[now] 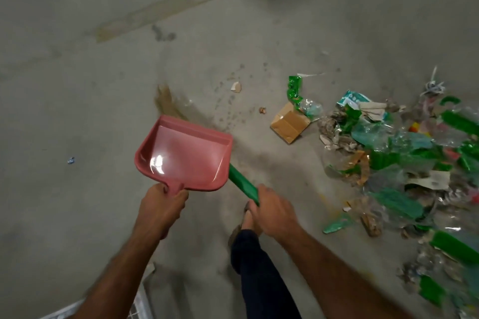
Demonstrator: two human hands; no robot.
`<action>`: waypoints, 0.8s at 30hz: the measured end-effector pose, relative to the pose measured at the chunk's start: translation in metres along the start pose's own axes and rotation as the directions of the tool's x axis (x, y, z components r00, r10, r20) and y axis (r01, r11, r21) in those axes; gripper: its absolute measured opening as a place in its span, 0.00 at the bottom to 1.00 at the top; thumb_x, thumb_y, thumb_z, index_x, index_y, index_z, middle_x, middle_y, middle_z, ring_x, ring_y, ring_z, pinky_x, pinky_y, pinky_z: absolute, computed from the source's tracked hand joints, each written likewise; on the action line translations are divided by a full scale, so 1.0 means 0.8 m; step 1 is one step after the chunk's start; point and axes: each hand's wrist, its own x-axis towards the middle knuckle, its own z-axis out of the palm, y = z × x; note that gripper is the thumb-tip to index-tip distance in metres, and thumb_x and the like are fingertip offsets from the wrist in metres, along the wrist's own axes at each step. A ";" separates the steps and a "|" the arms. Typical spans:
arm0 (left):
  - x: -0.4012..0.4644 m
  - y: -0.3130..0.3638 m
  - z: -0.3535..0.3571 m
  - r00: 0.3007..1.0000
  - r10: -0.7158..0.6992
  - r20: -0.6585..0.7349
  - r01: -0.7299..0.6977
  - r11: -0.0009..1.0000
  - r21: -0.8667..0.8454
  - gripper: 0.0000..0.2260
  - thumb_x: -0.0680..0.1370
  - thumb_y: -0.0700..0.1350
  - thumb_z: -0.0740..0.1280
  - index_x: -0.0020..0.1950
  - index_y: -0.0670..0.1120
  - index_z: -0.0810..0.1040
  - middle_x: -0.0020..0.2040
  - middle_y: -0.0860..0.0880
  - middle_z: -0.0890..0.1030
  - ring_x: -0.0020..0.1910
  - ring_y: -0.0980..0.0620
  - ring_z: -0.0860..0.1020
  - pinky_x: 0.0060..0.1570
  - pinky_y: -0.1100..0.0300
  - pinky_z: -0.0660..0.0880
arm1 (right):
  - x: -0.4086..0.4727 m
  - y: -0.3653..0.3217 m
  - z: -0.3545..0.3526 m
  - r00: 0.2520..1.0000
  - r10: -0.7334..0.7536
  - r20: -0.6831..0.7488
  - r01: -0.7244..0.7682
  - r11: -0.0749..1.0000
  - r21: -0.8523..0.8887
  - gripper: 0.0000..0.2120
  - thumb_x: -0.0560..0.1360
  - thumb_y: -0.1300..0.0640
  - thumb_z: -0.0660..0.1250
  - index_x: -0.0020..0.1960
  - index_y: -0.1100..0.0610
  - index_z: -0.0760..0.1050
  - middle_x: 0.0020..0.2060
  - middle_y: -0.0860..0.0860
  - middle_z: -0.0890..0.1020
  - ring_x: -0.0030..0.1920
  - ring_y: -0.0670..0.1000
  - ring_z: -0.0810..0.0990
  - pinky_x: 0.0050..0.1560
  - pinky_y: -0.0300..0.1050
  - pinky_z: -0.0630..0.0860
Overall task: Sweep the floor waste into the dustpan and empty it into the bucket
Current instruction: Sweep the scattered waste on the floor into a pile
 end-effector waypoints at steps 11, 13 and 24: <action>0.109 0.086 -0.021 0.997 0.060 0.053 -0.068 0.982 0.175 0.06 0.75 0.38 0.68 0.45 0.34 0.79 0.39 0.37 0.82 0.31 0.47 0.76 0.33 0.59 0.73 | 0.156 -0.047 -0.029 0.940 0.303 0.156 -0.335 0.907 0.254 0.21 0.82 0.45 0.58 0.69 0.57 0.65 0.63 0.59 0.76 0.63 0.61 0.77 0.61 0.52 0.73; 0.122 0.101 -0.016 0.994 0.073 0.082 -0.089 0.973 0.212 0.05 0.75 0.39 0.69 0.45 0.36 0.79 0.38 0.39 0.82 0.31 0.47 0.77 0.33 0.59 0.74 | 0.140 -0.014 -0.026 0.912 0.380 0.152 -0.409 0.852 0.325 0.21 0.81 0.44 0.57 0.67 0.57 0.66 0.60 0.59 0.78 0.61 0.62 0.78 0.60 0.53 0.75; 0.141 0.203 0.044 0.932 0.122 0.341 -0.262 0.879 0.400 0.05 0.74 0.40 0.69 0.45 0.38 0.79 0.36 0.38 0.83 0.32 0.43 0.79 0.34 0.44 0.80 | -0.033 0.107 0.031 0.630 0.755 0.182 -0.657 0.393 0.644 0.15 0.81 0.42 0.60 0.52 0.54 0.68 0.44 0.59 0.82 0.45 0.62 0.83 0.48 0.56 0.81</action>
